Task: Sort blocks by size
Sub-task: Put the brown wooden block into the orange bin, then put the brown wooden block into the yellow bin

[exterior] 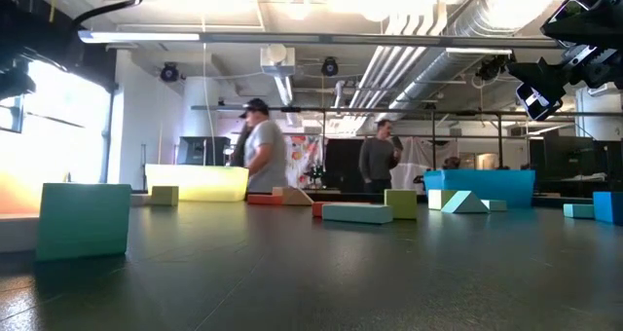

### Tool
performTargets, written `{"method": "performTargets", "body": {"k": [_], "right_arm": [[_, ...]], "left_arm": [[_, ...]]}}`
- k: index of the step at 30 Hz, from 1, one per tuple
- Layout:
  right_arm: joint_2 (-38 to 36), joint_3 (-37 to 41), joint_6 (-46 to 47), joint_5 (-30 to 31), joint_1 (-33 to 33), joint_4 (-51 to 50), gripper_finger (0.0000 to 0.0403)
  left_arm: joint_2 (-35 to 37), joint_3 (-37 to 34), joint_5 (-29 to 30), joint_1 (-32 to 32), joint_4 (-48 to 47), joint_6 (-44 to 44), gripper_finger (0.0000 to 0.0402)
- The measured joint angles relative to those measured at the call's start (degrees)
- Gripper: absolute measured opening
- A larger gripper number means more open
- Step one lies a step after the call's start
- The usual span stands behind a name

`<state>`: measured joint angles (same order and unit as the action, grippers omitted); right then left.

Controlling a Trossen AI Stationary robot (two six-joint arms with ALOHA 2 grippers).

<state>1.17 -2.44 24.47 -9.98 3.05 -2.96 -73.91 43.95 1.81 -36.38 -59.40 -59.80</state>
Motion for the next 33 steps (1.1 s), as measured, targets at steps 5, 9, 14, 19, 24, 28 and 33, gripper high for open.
{"method": "performTargets", "body": {"k": [5,9,14,19,24,28,33], "right_arm": [[0.0,0.0,0.0,0.0,0.0,0.0,0.0236],[0.0,0.0,0.0,0.0,0.0,0.0,0.0236],[0.0,0.0,0.0,0.0,0.0,0.0,0.0236],[0.0,0.0,0.0,0.0,0.0,0.0,0.0236],[0.0,0.0,0.0,0.0,0.0,0.0,0.0236],[0.0,0.0,0.0,0.0,0.0,0.0,0.0236],[0.0,0.0,0.0,0.0,0.0,0.0,0.0236]], "left_arm": [[0.1,1.4,-5.1,1.0,-3.9,0.3,0.0200],[0.1,6.3,-6.1,3.3,-12.4,1.8,0.0206],[0.2,13.4,12.2,7.1,-11.3,7.9,0.0204],[0.2,14.3,32.8,14.9,-5.6,7.1,0.0204],[0.1,9.5,31.3,28.3,-4.9,7.9,0.0205],[0.1,4.0,26.1,38.6,2.2,15.6,0.0215],[0.1,-0.5,21.1,49.2,7.2,21.5,0.0239]]}}
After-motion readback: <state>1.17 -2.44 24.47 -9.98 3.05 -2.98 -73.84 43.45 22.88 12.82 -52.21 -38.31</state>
